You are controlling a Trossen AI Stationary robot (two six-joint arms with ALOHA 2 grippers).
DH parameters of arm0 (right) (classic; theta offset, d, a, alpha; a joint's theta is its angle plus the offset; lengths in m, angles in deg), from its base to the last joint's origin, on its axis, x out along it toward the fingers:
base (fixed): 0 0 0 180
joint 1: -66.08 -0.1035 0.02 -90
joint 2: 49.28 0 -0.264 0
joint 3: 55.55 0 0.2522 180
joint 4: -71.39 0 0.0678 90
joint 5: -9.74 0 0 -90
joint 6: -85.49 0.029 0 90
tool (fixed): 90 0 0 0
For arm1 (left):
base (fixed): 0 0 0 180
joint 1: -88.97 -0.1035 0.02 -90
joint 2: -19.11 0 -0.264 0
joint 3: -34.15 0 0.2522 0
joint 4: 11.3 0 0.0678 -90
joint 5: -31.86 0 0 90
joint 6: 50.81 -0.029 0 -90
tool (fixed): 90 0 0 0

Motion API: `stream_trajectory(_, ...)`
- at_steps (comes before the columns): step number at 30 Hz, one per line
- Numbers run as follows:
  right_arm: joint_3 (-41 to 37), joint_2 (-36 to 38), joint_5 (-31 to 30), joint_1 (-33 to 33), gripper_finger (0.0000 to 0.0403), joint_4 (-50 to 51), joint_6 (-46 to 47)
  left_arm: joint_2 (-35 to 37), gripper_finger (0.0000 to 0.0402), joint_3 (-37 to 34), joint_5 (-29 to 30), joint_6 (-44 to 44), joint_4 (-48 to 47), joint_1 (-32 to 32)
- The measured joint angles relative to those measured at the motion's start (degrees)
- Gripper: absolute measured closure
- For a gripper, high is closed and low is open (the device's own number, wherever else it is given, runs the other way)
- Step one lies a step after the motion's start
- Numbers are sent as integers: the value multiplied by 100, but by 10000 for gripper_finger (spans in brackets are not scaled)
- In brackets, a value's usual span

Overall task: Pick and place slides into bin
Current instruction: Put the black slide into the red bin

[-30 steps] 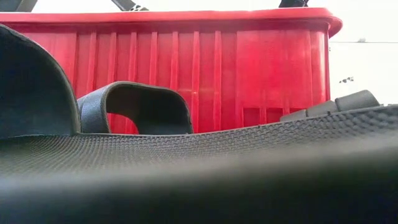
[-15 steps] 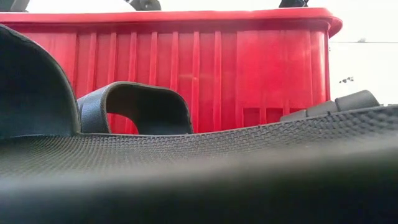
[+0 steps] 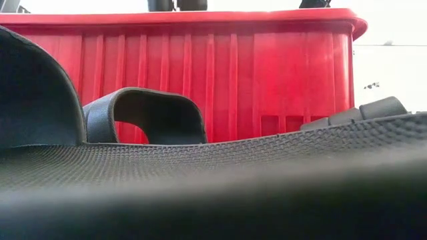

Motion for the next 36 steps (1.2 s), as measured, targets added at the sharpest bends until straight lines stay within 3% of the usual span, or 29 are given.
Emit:
stream_trajectory(4,0,0,24,2,265,0,-3,3,181,891,-918,107,-294,0)
stream_trajectory(8,0,58,148,0,265,0,-50,4,181,1878,-2214,107,-358,77)
stream_trajectory(14,0,332,287,-2,265,-2,130,9,181,3103,-3937,-62,-549,536)
stream_trajectory(18,0,543,388,-2,265,14,544,9,181,3484,-4308,-513,-651,1197)
stream_trajectory(22,0,791,932,-2,265,28,1394,11,181,3586,-3761,-718,-1105,1987)
stream_trajectory(28,0,1257,1681,-312,265,108,3281,15,181,3389,-1214,-399,-1699,2909)
stream_trajectory(33,0,1622,1394,-1173,265,185,4871,331,181,3016,-60,-368,-1710,3178)
stream_trajectory(36,-1,1729,727,-2015,265,178,5706,621,181,2610,379,-271,-1714,3182)
